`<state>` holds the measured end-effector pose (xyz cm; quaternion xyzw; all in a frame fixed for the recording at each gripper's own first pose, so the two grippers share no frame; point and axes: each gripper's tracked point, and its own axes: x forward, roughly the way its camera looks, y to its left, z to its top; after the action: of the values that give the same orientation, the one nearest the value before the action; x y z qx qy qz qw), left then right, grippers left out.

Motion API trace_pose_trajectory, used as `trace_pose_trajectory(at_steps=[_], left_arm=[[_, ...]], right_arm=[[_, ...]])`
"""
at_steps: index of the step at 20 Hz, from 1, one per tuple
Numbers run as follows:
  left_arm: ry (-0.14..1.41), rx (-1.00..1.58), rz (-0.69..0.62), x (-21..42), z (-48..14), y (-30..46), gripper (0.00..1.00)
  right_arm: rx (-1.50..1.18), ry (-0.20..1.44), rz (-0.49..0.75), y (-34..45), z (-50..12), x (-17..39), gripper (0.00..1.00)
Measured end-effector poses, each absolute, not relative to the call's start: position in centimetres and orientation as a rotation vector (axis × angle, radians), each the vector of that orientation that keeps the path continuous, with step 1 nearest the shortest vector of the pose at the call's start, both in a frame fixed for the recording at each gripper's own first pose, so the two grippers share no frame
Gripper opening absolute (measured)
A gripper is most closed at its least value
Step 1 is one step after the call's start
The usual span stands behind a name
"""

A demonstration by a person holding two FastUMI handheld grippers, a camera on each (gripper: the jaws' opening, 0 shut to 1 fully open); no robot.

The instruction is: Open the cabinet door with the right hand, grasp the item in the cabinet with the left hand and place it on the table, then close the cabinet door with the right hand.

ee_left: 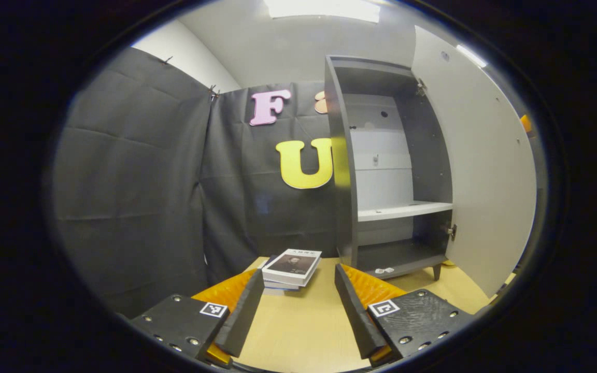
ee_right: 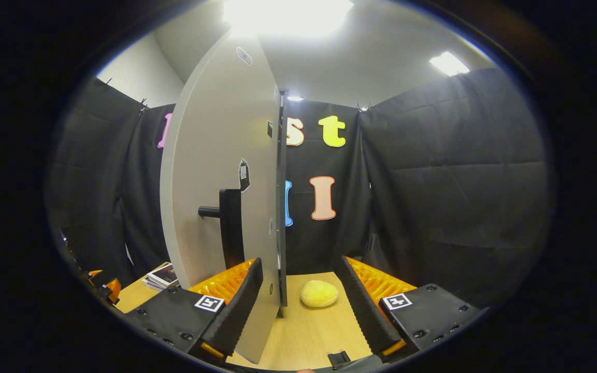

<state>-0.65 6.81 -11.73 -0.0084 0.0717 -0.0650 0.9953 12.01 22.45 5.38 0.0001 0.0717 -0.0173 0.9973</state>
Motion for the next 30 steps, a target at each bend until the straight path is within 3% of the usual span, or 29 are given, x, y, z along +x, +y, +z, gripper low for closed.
trace_pose_trajectory(at_steps=[3, 4, 14, 15, 29, 30], left_arm=[[0.142, -0.009, -0.126, -0.6, -11.9, 8.0, 0.83], [0.142, -0.009, -0.123, -0.6, -12.0, 8.4, 0.83], [0.144, -0.011, -0.092, -1.3, -11.9, 11.8, 0.83], [0.144, -0.011, -0.089, -1.4, -11.9, 12.0, 0.83], [0.157, -0.002, 0.003, -3.1, -11.6, 16.6, 0.83], [0.161, -0.001, 0.010, -3.3, -11.7, 16.9, 0.83]], right_arm=[[0.005, 0.145, -0.018, 23.9, 5.4, 11.9, 0.95], [0.008, 0.147, -0.011, 24.5, 5.3, 11.9, 0.89], [0.004, 0.142, 0.042, 29.3, 5.5, 13.0, 0.89], [0.009, 0.143, 0.051, 29.5, 5.5, 13.2, 0.95], [0.058, 0.146, 0.250, 38.9, 4.6, 17.5, 0.96], [0.060, 0.144, 0.255, 39.3, 4.5, 18.1, 0.92]])
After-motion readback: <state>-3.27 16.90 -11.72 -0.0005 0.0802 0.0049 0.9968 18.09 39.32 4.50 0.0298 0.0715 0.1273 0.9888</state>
